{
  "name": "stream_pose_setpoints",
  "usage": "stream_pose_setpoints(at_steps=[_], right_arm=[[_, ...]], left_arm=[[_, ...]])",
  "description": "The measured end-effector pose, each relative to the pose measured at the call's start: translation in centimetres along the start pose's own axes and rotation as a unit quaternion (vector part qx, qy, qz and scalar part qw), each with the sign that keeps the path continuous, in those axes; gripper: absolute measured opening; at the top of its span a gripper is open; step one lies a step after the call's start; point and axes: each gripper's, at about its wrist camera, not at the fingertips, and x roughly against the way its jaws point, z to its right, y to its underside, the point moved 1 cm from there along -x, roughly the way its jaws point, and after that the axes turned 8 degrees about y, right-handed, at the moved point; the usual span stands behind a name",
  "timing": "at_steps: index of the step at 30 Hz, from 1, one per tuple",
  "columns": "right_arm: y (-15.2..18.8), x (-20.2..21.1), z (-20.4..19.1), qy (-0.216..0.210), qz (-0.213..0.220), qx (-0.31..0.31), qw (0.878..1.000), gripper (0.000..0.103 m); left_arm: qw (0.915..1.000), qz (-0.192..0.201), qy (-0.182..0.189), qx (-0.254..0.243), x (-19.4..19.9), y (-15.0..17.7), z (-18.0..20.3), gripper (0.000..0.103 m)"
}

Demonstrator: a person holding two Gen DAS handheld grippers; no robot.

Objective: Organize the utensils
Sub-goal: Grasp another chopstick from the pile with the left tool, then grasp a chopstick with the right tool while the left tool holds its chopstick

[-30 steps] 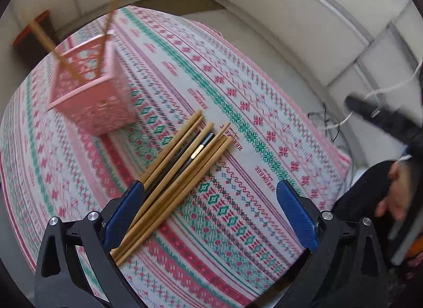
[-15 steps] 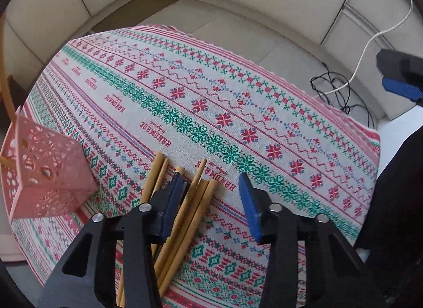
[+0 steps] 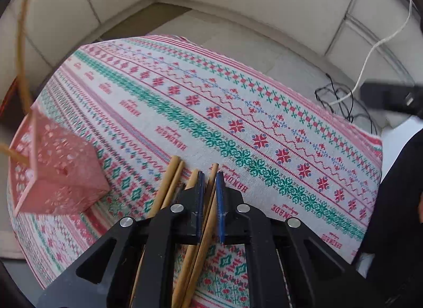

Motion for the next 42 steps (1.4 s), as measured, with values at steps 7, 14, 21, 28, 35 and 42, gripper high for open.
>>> stream_pose_setpoints(at_steps=[7,14,21,28,35,42], right_arm=[[1.9,-2.8,-4.0,-0.024,-0.078,0.028,0.996,0.096],[3.7,-8.2,-8.8,-0.039,-0.193,-0.021,0.98,0.051],[3.1,-8.5,-11.2,-0.025,-0.193,-0.046,0.98,0.044],[3.0,-9.4,-14.3,0.065,-0.191,-0.003,0.979,0.047],[2.7,-10.3,-17.2,0.112,-0.171,0.001,0.979,0.017],[2.2,-10.1,-14.5,0.059,-0.175,-0.02,0.983,0.007]], left_arm=[[0.9896,0.104,0.021,0.097,8.6,3.6,-3.2,0.007],[0.9733,0.183,0.019,0.137,15.2,8.7,-3.1,0.006],[0.9629,0.229,0.029,0.14,17.9,10.1,-3.3,0.005],[0.9558,0.252,0.031,0.149,19.3,10.7,-4.3,0.005],[0.9524,0.263,0.037,0.149,20.4,11.2,-4.2,0.005],[0.966,0.146,0.07,0.202,14.3,11.1,-6.2,0.007]])
